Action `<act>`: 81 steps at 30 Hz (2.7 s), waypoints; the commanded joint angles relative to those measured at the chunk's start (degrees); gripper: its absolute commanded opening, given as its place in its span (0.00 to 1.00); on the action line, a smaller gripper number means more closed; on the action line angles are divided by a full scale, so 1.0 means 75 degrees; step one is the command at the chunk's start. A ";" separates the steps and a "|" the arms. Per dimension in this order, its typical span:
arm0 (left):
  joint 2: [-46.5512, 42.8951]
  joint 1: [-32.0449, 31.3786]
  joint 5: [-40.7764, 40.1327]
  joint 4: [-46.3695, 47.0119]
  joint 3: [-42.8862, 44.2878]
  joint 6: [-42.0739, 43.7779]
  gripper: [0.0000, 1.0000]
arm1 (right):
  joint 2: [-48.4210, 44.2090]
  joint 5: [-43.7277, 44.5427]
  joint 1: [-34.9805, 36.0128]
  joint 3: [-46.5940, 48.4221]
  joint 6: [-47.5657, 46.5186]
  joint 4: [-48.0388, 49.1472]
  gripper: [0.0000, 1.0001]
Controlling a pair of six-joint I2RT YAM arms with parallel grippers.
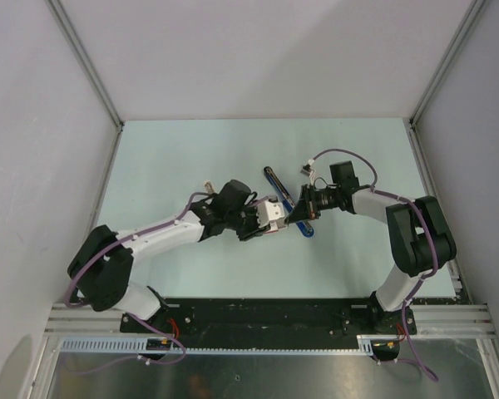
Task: Load the staples into the stapler
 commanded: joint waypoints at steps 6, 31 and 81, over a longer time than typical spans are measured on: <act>-0.0511 -0.0031 -0.0036 -0.0039 -0.0396 -0.0027 0.43 | 0.0154 0.0253 0.0161 0.0264 -0.0432 -0.0304 0.00; 0.0153 -0.0337 -0.0041 0.0000 -0.1037 -0.0515 0.43 | 0.0957 0.0786 0.0594 0.0264 -0.0718 -0.0561 0.01; -0.0502 -0.0438 -0.0508 -0.0407 -0.1686 -0.0157 0.90 | 0.0852 0.1641 0.0865 0.0577 -0.2000 -0.1589 0.38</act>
